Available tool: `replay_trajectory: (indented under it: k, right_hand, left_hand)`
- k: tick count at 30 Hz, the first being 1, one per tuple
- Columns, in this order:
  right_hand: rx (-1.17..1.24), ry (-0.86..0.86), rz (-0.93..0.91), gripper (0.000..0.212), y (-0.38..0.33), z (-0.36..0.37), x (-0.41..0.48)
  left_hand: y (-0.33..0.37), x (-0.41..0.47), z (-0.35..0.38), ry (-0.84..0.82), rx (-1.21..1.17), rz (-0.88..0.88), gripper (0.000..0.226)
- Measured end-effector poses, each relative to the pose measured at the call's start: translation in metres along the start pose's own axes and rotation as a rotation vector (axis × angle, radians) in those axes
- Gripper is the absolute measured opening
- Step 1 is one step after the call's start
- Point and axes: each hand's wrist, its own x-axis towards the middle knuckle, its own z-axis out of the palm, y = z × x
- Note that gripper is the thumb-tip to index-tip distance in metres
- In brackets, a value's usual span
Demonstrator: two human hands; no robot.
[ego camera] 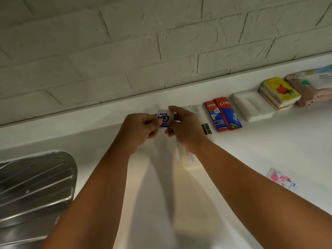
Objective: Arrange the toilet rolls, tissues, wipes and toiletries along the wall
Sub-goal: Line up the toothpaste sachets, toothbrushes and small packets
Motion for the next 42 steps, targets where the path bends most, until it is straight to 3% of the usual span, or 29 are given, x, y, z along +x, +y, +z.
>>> replay_trajectory:
  k: [7,13,15,18,25,34,42]
  right_hand:
    - [-0.27,-0.033,-0.007,0.051,-0.002,0.013,0.024]
    - [-0.266,-0.064,0.102,0.036,0.004,0.021,0.03]
    - [-0.247,-0.088,0.128,0.046,0.003,0.023,0.03]
    - [-0.272,-0.089,0.112,0.054,0.002,0.024,0.03]
    - [-0.325,-0.097,0.089,0.05,0.001,0.027,0.029]
    - [-0.34,-0.098,0.044,0.045,0.0,0.025,0.024]
    - [-0.249,-0.091,-0.035,0.042,-0.004,-0.002,-0.017]
  left_hand:
    - [-0.017,0.02,-0.02,0.295,-0.126,-0.101,0.02]
    - [-0.04,0.037,-0.022,0.326,-0.066,-0.196,0.021]
    - [-0.046,0.04,-0.019,0.343,-0.008,-0.196,0.021]
    - [-0.054,0.043,-0.017,0.361,0.149,-0.169,0.02]
    - [-0.053,0.038,-0.012,0.38,0.313,-0.114,0.022]
    - [-0.047,0.029,-0.01,0.396,0.37,-0.087,0.028]
    - [-0.015,-0.022,0.018,0.435,0.4,0.179,0.018]
